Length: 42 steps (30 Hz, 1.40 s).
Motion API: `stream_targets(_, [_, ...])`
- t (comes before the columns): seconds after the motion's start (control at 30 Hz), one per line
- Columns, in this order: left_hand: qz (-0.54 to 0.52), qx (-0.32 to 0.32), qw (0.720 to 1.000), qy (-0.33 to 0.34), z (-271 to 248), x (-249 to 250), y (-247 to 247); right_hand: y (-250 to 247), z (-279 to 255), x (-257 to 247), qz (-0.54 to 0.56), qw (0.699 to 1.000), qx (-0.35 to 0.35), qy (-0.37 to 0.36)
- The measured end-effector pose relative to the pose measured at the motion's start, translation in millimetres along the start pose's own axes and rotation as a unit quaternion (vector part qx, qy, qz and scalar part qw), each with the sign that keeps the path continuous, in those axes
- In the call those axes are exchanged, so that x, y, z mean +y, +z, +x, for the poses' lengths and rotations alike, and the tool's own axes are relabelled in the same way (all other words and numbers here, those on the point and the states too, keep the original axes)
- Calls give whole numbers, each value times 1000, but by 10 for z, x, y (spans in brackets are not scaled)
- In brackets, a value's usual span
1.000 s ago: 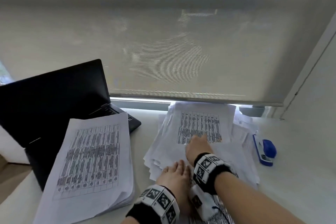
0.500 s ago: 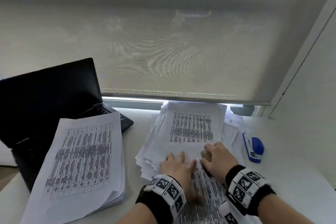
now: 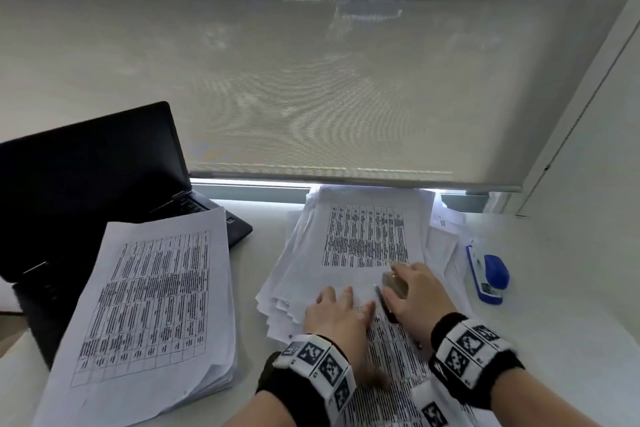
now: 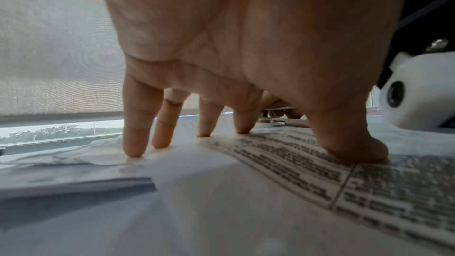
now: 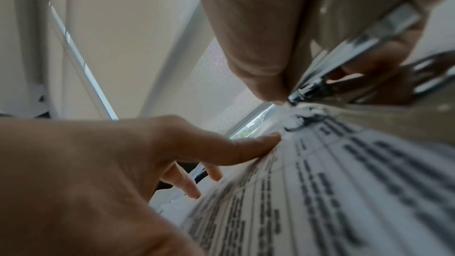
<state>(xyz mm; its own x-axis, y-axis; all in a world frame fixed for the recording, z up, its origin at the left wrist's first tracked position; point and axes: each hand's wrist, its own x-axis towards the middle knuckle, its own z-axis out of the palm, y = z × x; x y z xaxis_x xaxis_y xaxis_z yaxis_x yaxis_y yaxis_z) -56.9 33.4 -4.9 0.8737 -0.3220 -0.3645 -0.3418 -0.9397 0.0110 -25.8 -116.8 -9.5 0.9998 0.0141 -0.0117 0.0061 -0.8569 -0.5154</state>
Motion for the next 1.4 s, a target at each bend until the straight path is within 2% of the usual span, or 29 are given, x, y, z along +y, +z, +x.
stream_targets(0.23, [-10,5,1000,1,-7,2,24,-54,-9,39,-88,994,-47,36])
stream_targets(0.4, [-8,13,1000,3,2,1,32,28,133,-68,-99,993,-40,48])
stream_targets(0.6, [-4,26,1000,10,-9,-7,63,66,323,-189,-11,996,41,79])
stream_targets(0.8, [0,9,1000,0,21,11,-34,-167,197,-24,58,990,118,52])
stream_targets(0.93, [11,8,1000,-9,78,142,-80,-356,-41,280,-12,997,51,49])
stream_targets(1.07, [54,-9,998,-3,70,292,-94,-311,-179,445,-60,996,-19,61])
stream_targets(1.23, [71,-47,996,-12,53,334,-138,-275,-125,392,-84,995,-25,51])
stream_targets(1.4, [75,-61,995,-12,49,352,-155,-233,-44,367,-100,991,-20,82])
